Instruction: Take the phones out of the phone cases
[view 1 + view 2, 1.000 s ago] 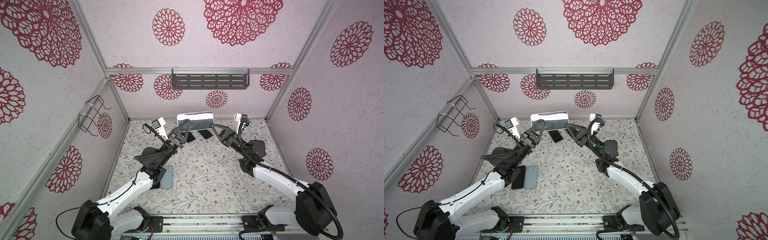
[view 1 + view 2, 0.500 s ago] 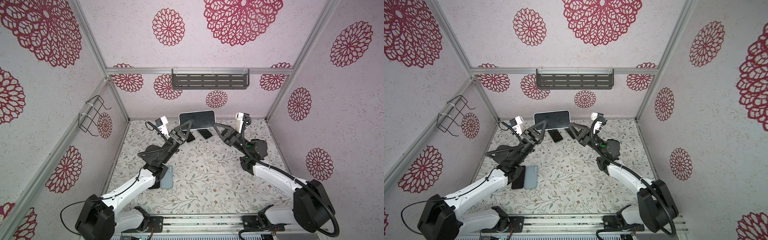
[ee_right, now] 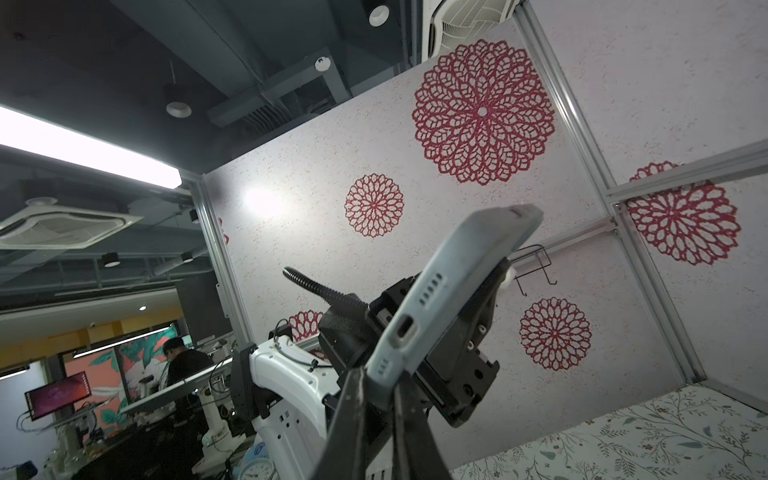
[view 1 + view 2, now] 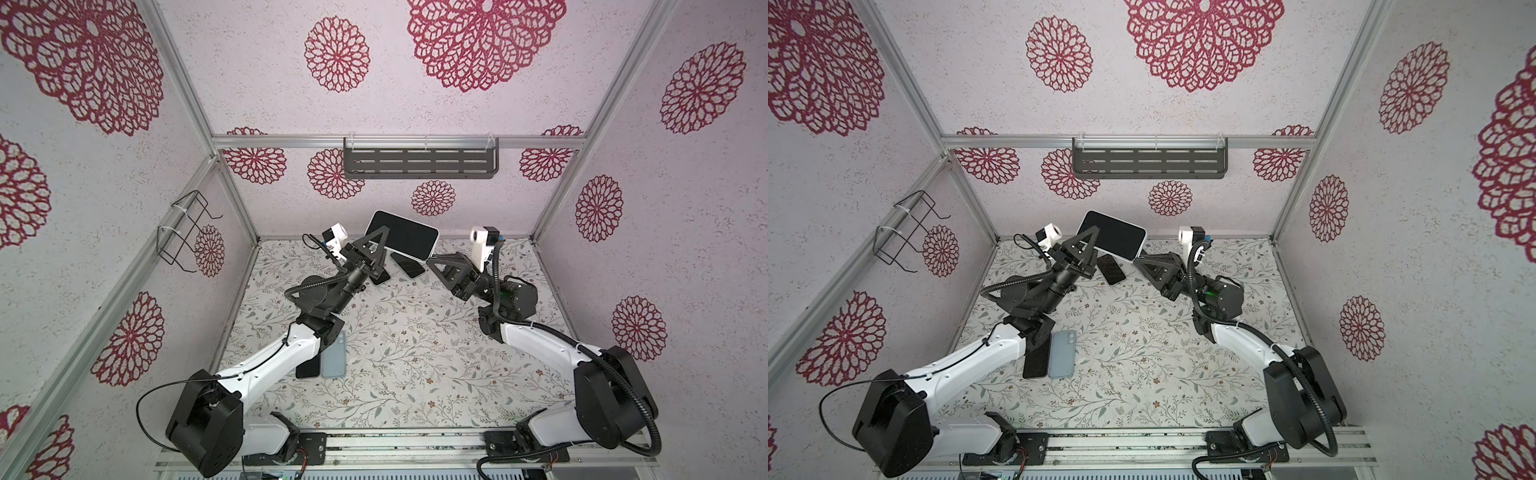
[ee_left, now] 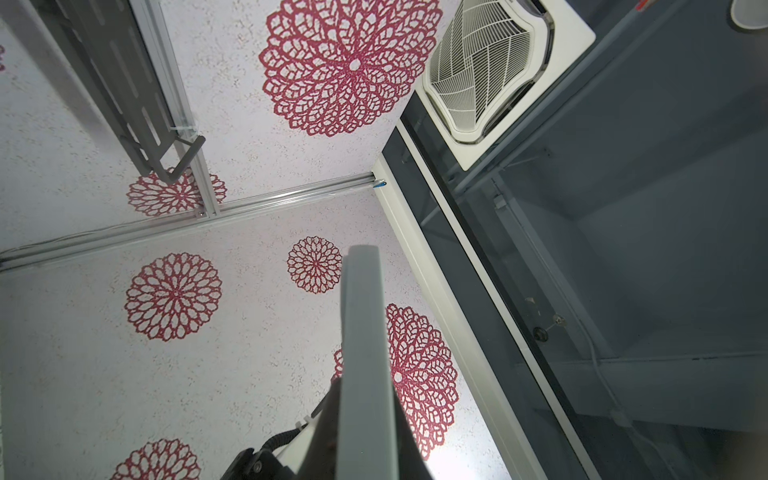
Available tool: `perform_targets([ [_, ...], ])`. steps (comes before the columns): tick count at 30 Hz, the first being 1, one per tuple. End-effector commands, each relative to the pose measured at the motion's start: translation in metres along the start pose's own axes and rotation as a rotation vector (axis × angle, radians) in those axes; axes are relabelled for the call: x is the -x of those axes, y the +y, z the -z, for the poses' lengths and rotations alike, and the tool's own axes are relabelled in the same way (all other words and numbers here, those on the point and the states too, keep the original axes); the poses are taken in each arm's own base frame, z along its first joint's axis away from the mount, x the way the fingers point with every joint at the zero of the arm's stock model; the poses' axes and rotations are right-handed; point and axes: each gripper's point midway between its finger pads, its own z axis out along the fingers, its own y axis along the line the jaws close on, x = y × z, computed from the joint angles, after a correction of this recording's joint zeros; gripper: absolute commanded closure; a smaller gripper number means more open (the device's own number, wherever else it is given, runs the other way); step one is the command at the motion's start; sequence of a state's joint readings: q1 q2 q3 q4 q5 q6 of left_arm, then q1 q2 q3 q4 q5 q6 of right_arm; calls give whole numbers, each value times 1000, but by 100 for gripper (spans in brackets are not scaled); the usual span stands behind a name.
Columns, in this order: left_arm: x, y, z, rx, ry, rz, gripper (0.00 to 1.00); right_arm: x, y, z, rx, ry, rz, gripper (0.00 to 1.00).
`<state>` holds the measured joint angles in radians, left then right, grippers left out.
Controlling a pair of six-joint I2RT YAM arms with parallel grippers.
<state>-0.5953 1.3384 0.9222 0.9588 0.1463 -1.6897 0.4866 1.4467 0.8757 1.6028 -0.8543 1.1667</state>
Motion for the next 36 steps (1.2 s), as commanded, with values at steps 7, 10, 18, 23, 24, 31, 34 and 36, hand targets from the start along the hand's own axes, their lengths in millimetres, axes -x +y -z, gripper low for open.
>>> perform_targets([
  [7,-26,-21,-12,-6,90,75,100,-19,5,4,97,160,110,100],
  [10,-28,-22,-15,-13,105,80,100,-17,-2,7,67,143,101,100],
  [18,-27,-30,-15,42,272,-69,100,-30,-41,43,-267,176,87,49],
  [23,-1,-14,8,218,426,-286,100,-50,-35,68,-425,315,96,34],
  [24,3,-12,13,251,476,-336,100,-52,-29,72,-438,335,95,31],
  [31,-4,-7,23,287,745,-559,100,-48,-12,74,-486,352,49,9],
  [34,-5,-14,12,221,769,-576,100,-46,-3,63,-410,307,13,7],
  [36,-11,-17,6,170,804,-570,100,-44,1,57,-372,285,3,6],
])
